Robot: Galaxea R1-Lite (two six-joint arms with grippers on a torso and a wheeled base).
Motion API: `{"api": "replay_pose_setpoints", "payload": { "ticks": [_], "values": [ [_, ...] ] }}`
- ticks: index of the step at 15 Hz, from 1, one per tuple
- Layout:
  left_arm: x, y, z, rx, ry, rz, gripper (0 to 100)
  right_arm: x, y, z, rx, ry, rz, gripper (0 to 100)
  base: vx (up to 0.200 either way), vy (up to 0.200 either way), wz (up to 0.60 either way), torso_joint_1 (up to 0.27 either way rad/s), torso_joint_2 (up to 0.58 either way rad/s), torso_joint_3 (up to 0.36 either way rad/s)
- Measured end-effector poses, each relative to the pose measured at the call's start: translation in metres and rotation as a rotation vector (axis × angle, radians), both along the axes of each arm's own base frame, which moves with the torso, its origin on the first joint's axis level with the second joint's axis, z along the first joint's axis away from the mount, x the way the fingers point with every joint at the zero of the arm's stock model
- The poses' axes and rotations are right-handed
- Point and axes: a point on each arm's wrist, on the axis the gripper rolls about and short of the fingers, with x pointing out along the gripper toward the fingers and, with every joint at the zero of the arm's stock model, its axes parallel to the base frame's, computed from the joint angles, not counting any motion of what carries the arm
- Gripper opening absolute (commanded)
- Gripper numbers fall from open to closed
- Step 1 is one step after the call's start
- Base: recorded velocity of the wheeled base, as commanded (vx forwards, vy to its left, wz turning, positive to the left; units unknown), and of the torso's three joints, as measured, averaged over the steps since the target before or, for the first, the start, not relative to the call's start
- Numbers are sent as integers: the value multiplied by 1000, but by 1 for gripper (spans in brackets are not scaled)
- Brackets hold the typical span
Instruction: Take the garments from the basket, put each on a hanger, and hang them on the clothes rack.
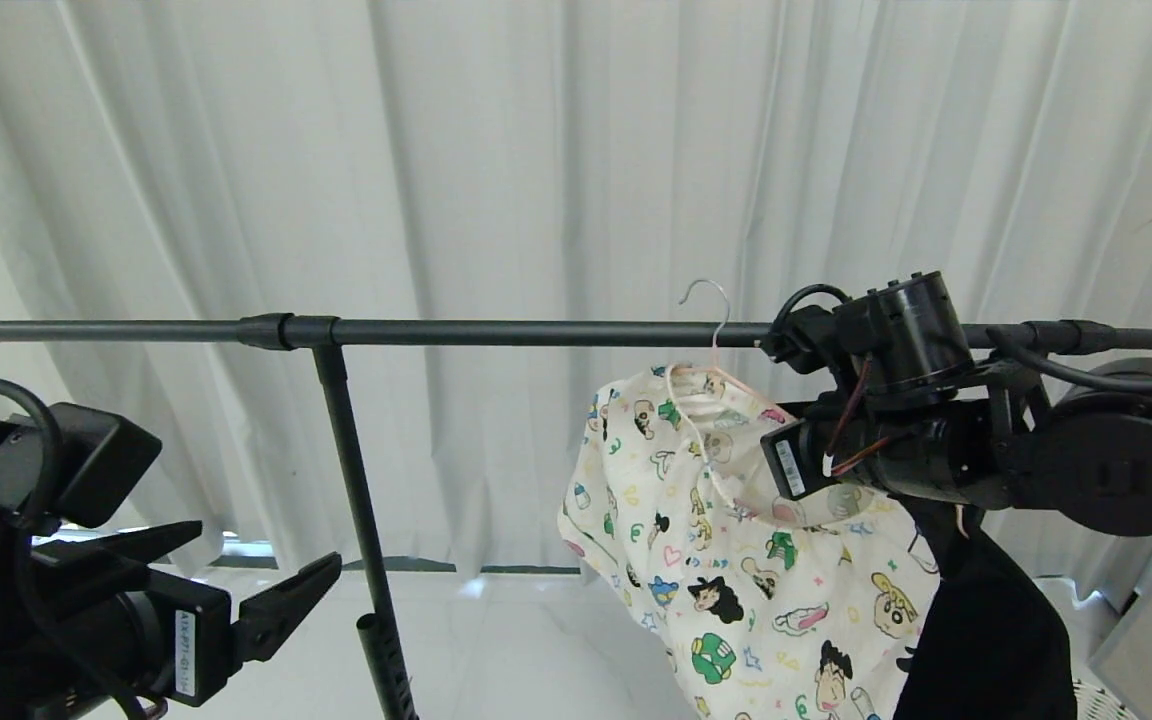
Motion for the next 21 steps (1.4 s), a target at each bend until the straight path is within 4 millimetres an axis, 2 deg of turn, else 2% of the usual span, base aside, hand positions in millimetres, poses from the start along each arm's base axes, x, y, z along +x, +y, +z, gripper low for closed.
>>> {"api": "replay_pose_setpoints", "payload": {
  "ticks": [6,16,21],
  "values": [
    [-12,6,-5,-7,-11,-3,100,10,6,-19,-26,46,-13,0,0,0,0,0,0,0],
    [-13,7,-8,-4,-2,-7,100,27,12,-19,-11,37,-35,0,0,0,0,0,0,0],
    [-13,7,-9,-2,2,-7,100,26,16,-23,-20,49,-25,0,0,0,0,0,0,0]
  ]
}}
